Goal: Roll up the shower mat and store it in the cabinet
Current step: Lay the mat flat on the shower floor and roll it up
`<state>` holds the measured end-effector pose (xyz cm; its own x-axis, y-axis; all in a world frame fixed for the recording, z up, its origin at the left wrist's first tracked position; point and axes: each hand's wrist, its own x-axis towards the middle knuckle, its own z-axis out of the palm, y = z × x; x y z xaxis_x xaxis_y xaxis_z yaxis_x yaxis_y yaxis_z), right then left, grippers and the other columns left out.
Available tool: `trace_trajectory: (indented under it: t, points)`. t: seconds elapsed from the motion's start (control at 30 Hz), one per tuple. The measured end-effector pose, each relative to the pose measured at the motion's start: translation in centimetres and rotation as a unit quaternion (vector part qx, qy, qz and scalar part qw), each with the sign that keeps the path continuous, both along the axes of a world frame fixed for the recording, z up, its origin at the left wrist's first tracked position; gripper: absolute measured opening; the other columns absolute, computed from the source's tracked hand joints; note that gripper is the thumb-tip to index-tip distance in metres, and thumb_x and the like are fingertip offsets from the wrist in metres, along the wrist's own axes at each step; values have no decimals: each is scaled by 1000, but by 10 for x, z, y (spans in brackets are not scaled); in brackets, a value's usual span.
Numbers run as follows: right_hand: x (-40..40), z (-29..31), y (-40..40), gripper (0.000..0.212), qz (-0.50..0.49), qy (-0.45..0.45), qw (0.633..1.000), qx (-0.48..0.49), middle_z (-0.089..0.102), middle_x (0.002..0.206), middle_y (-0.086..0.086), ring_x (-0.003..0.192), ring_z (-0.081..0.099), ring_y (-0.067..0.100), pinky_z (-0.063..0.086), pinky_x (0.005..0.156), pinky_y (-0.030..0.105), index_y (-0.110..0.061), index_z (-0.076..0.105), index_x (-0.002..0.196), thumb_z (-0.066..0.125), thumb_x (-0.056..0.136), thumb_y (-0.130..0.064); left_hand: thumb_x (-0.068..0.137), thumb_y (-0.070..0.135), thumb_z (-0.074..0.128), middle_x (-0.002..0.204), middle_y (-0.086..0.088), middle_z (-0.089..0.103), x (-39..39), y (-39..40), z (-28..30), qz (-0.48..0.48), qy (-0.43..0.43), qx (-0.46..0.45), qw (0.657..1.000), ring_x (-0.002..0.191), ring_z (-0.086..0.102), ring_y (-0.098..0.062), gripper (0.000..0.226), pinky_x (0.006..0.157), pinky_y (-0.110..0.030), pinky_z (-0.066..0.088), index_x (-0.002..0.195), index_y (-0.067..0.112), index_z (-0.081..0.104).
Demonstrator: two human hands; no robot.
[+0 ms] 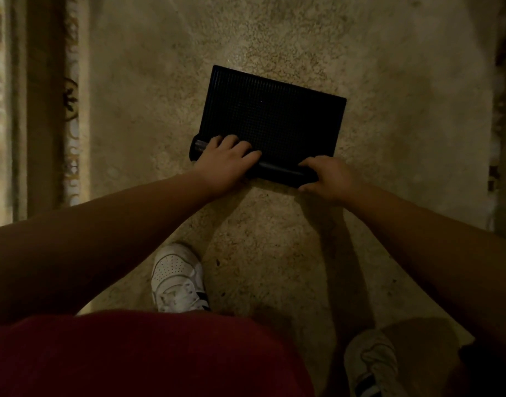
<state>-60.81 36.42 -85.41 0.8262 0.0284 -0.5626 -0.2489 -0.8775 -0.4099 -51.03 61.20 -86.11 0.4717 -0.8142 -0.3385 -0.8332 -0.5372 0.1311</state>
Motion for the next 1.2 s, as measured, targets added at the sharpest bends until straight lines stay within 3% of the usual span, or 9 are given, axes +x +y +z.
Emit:
trace_trajectory:
  t: [0.17,0.27,0.33,0.43,0.67,0.8,0.97,1.07,1.2]
  points:
    - [13,3,-10,57,-11,67,997,40,46,131,12,119,45,28,35,94,29,-15,53,134,71,83,-34,88,32,59,116,-10,58,14,-16,9,39,30,-1,999,106,50,-33,38,85,-48,43,123,22,49]
    - [14,4,-2,77,91,36,989,-113,35,133,12,118,35,32,35,99,40,-18,41,141,58,80,-62,87,32,60,121,-10,58,21,-17,10,43,76,-2,996,109,49,-34,47,89,-48,45,132,21,49]
    - [7,1,12,88,127,-4,976,-176,42,126,12,113,42,30,41,91,43,-17,33,141,62,73,-65,87,35,61,125,-13,55,24,-18,10,43,91,12,995,111,48,-35,54,92,-49,44,137,21,46]
    - [2,-6,25,45,43,-87,983,-156,53,100,4,92,50,23,40,70,36,-18,45,107,73,74,-32,86,37,63,127,-17,46,25,-17,9,48,87,4,995,114,47,-36,57,94,-50,44,138,22,45]
    - [36,4,10,51,126,90,983,-98,59,107,8,91,57,27,47,68,35,-16,55,112,75,75,-44,91,45,55,126,-13,56,9,1,3,54,107,-10,993,113,52,-32,57,97,-44,40,141,19,42]
    - [46,7,4,62,107,138,984,-47,58,121,11,105,56,29,49,78,35,-12,56,126,76,75,-42,91,25,55,145,-17,39,-16,11,0,48,25,-6,999,132,35,-35,62,108,-58,24,147,15,29]
    - [53,11,-3,62,108,176,978,-17,54,134,11,120,50,30,44,95,36,-10,53,133,70,82,-41,91,22,57,136,-14,49,-7,12,3,1,-9,-32,999,117,47,-35,56,95,-52,39,144,16,37]
    - [35,13,-5,64,101,101,989,-23,56,133,12,117,52,30,45,93,38,-15,47,138,61,86,-50,88,25,65,129,-8,58,11,7,8,50,85,-90,991,108,53,-31,50,88,-41,42,135,18,52]
    - [-8,6,15,82,132,-117,971,-159,50,128,9,109,52,29,45,87,44,-18,39,136,65,71,-62,81,34,73,106,-12,65,32,1,14,136,155,-95,974,97,59,-31,45,77,-36,42,119,17,58]
